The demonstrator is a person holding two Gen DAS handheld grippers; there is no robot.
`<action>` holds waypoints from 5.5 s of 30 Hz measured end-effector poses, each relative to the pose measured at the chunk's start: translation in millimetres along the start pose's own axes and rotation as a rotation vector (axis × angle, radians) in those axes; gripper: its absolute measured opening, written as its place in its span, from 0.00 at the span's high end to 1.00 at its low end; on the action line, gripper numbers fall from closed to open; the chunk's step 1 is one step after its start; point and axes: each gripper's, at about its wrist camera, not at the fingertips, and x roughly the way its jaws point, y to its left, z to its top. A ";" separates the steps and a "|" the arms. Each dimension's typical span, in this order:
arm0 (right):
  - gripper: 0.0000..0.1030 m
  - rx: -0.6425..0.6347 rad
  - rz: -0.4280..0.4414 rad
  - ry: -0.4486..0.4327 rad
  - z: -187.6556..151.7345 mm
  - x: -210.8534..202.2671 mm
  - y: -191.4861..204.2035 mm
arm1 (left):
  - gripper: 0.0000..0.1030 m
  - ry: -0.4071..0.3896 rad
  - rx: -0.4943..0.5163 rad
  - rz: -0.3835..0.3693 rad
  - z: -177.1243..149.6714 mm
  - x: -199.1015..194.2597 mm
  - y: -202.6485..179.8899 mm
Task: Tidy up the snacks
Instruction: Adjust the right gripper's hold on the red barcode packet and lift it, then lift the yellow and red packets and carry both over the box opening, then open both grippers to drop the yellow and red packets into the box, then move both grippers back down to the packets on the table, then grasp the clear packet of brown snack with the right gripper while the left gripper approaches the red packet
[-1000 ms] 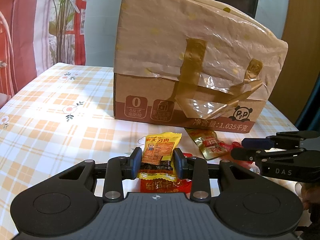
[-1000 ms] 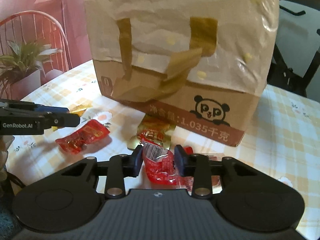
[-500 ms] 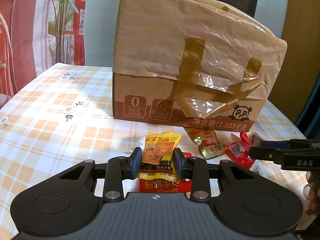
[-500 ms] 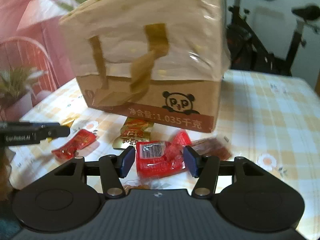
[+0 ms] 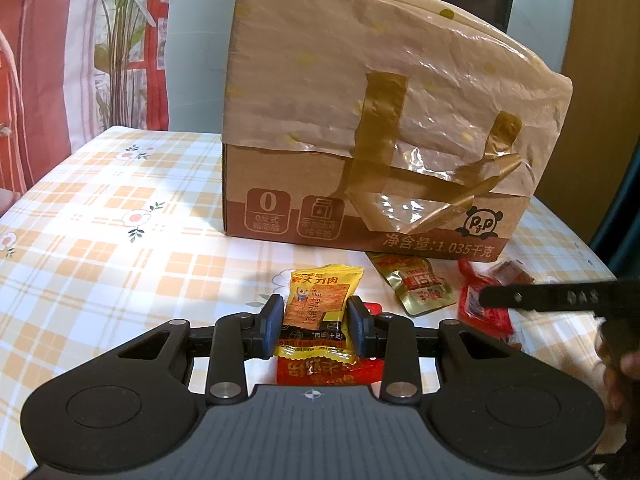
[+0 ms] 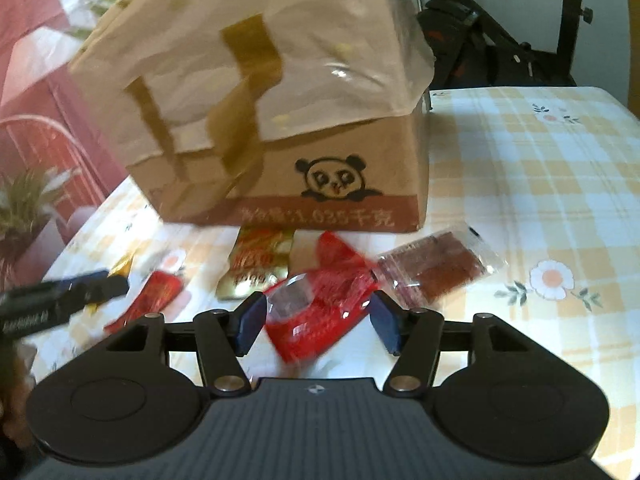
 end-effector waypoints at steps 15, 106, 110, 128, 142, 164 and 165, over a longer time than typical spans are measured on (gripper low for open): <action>0.40 -0.217 -0.065 0.009 7.2 30.7 31.9 | 0.65 0.005 -0.001 0.002 -0.8 3.2 -0.2; 0.00 -0.226 -0.024 -0.368 79.9 -89.6 52.5 | 0.30 -0.184 0.060 -0.067 106.7 -63.3 -14.0; 0.00 -0.193 0.004 -0.334 60.6 -85.2 48.0 | 0.31 -0.163 0.054 -0.042 84.0 -60.7 -11.6; 0.16 -0.328 -0.039 -0.026 -27.0 -38.2 43.3 | 0.31 -0.042 -0.015 0.005 17.7 -45.2 2.3; 0.33 -0.466 -0.053 0.082 -28.3 -30.0 37.0 | 0.32 -0.013 -0.029 0.003 8.1 -41.2 -0.3; 0.81 -0.368 0.070 0.015 -19.8 -13.5 30.4 | 0.31 0.070 0.009 -0.011 -1.3 -20.2 -7.8; 0.81 -0.357 0.066 0.005 -17.2 -11.6 29.3 | 0.31 0.084 0.019 -0.013 -1.4 -16.2 -8.7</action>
